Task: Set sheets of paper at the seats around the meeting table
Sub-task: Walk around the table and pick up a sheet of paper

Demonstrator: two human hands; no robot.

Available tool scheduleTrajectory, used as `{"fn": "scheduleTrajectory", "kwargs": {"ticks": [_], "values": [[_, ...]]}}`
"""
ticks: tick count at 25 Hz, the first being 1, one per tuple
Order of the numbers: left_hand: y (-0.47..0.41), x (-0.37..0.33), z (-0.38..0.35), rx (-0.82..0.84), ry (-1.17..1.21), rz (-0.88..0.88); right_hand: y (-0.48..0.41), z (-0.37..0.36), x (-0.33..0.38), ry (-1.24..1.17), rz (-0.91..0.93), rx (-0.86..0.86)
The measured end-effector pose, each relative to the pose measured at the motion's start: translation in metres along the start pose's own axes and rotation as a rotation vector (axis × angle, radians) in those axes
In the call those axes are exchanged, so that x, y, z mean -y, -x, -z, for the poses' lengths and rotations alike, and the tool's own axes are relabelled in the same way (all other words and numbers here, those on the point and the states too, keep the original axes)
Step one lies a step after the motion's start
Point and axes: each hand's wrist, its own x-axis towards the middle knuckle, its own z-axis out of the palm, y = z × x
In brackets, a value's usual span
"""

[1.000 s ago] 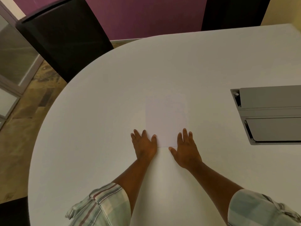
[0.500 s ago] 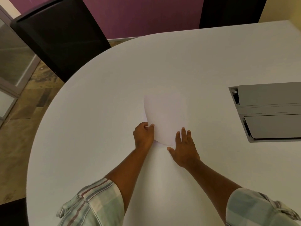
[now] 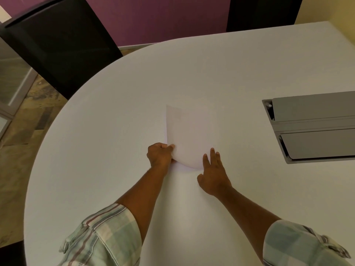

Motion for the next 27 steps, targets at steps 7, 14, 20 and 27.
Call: {"fn": "scheduleTrajectory", "kwargs": {"ticks": [7, 14, 20, 27], "values": [[0.028, -0.002, 0.006, 0.189, 0.111, -0.168, 0.025, 0.038, -0.019, -0.537, 0.001, -0.348], [0.099, 0.015, 0.013, 0.320, 0.208, -0.196, 0.056, 0.087, -0.055, -1.052, -0.312, -0.402], [0.182, 0.037, 0.000, 0.464, 0.200, -0.126, 0.135, 0.105, -0.109, -1.111, -0.405, -0.446], [0.259, 0.063, -0.042, 0.703, 0.089, -0.086, 0.250, 0.116, -0.187, -1.064, -0.451, -0.452]]}}
